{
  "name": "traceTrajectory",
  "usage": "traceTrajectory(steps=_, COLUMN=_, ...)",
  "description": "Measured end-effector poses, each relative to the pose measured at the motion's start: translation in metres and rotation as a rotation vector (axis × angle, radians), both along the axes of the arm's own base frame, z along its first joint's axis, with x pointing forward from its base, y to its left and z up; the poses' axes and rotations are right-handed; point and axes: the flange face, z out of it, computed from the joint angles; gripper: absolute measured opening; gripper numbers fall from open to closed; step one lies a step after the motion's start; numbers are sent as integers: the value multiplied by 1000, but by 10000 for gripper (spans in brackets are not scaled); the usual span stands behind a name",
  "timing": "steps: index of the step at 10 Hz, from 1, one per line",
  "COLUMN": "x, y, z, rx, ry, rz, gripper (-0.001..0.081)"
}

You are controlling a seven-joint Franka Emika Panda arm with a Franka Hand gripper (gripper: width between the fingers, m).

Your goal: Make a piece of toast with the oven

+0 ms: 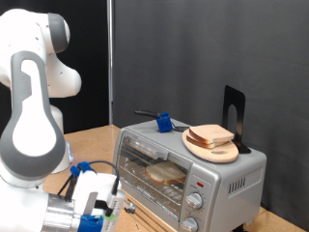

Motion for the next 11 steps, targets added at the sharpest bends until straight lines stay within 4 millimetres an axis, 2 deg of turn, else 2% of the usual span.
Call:
traceTrajectory(steps=2, x=5, y=-3, z=-7, rx=-2, ry=-2, rz=-6, gripper=805)
traceTrajectory(steps=6, x=5, y=3, z=-4, rx=52, ry=39, rz=42, gripper=805)
traceTrajectory(steps=8, x=15, y=5, z=0, rx=85, ry=107, rz=96, gripper=805)
traceTrajectory(steps=11, x=39, y=15, z=-9, rx=74, ry=119, rz=106, gripper=805)
